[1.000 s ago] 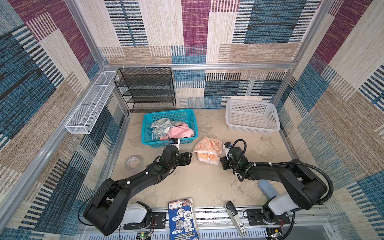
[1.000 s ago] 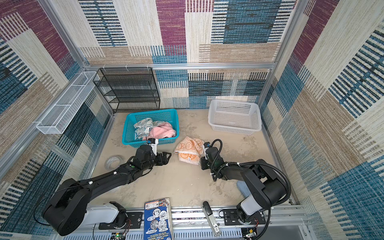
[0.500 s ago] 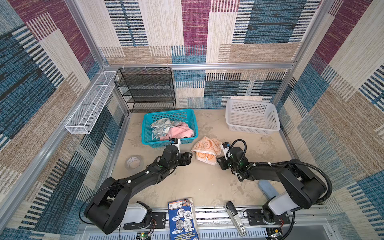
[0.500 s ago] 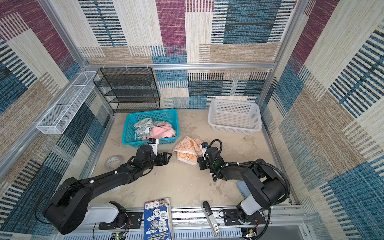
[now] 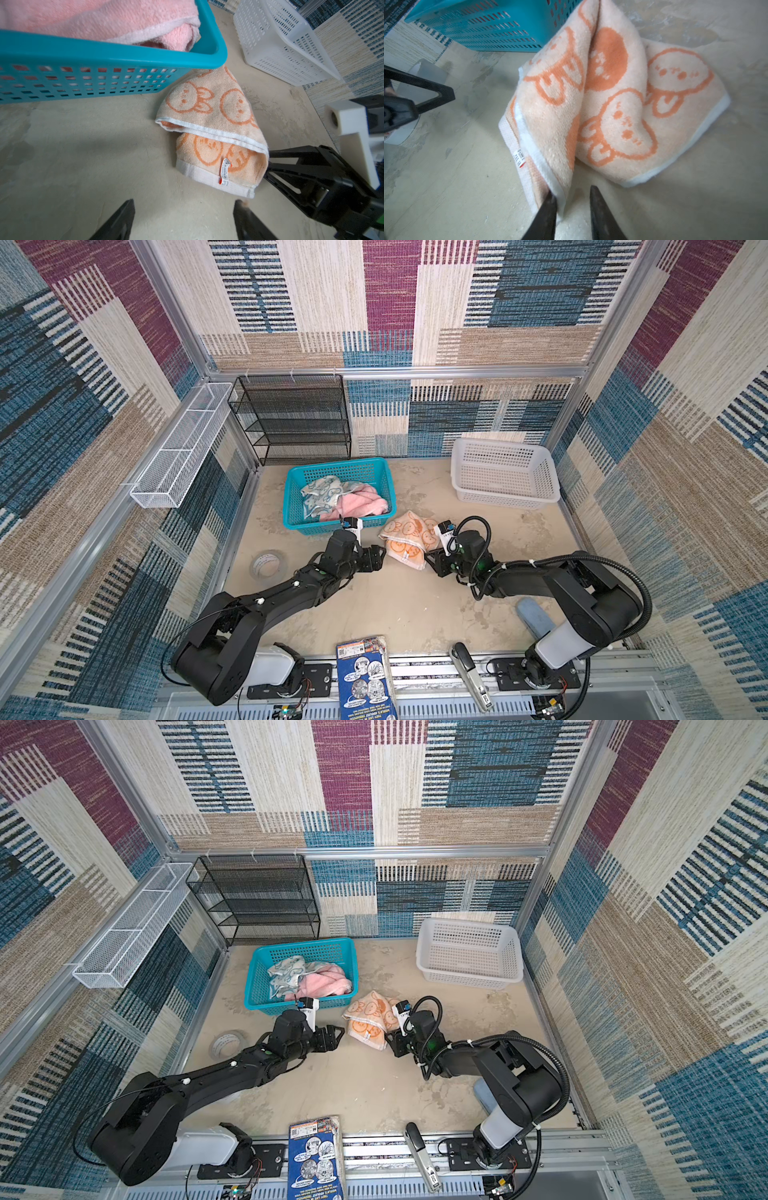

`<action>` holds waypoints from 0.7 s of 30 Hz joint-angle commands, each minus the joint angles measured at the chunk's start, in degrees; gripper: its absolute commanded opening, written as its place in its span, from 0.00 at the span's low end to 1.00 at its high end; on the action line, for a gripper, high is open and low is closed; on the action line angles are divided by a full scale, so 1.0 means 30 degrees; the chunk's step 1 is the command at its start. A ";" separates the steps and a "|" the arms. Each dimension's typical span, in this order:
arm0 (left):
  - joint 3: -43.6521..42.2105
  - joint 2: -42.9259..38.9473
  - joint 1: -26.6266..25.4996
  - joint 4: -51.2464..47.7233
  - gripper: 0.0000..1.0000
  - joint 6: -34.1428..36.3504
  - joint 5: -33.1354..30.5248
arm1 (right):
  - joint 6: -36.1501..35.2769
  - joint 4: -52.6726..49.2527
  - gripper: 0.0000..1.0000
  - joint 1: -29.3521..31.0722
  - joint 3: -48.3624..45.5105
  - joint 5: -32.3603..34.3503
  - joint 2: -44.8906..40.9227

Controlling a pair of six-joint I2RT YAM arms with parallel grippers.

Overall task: Fold and stack the towels
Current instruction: 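Pinch the towel corner with the right gripper and pull it toward the robot, then grasp the orange towel edge with the left gripper beside the right gripper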

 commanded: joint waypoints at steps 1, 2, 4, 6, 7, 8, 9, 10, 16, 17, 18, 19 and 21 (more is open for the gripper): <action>0.0301 0.0106 -0.0094 0.0549 0.79 0.0984 0.1090 | 0.0161 0.1403 0.26 0.0029 0.0491 -0.1070 0.0496; 0.0386 0.0159 -0.0194 0.0549 0.79 0.1241 0.1324 | 0.0185 0.1564 0.24 0.0029 0.0609 -0.1326 0.0667; 0.0589 0.0315 -0.0450 0.0549 0.79 0.1770 0.1793 | 0.0284 0.1913 0.20 0.0042 0.0780 -0.1791 0.0871; 0.0800 0.0497 -0.0815 0.0549 0.79 0.2334 0.2230 | 0.0373 0.2202 0.09 0.0073 0.0955 -0.2212 0.0969; 0.0913 0.0611 -0.0955 0.0535 0.79 0.2554 0.2424 | 0.0393 0.2288 0.05 0.0088 0.1016 -0.2433 0.0987; 0.1049 0.0756 -0.1144 0.0549 0.79 0.2776 0.2615 | 0.0392 0.2350 0.01 0.0132 0.1118 -0.2565 0.0936; 0.1182 0.0925 -0.1275 0.0549 0.79 0.2948 0.2875 | 0.0378 0.2370 0.00 0.0175 0.1194 -0.2660 0.0885; 0.1297 0.1084 -0.1362 0.0549 0.79 0.3048 0.3113 | 0.0392 0.2352 0.00 0.0205 0.1304 -0.2772 0.0828; 0.1832 0.1923 -0.1722 0.1437 0.82 0.3110 0.4637 | 0.0415 0.2264 0.00 0.0669 0.1887 -0.3511 0.0453; 0.1824 0.2033 -0.1741 0.1715 0.82 0.3024 0.4790 | 0.0408 0.2236 0.00 0.0743 0.2003 -0.3567 0.0431; 0.1815 0.2067 -0.1749 0.1916 0.82 0.2942 0.4797 | 0.0417 0.2206 0.00 0.0796 0.2091 -0.3642 0.0431; 0.1830 0.2140 -0.1742 0.2155 0.82 0.2835 0.4812 | 0.0419 0.2205 0.00 0.0820 0.2130 -0.3661 0.0455; 0.1919 0.2348 -0.1744 0.2429 0.82 0.2717 0.4948 | 0.0428 0.2262 0.00 0.0886 0.2248 -0.3819 0.0532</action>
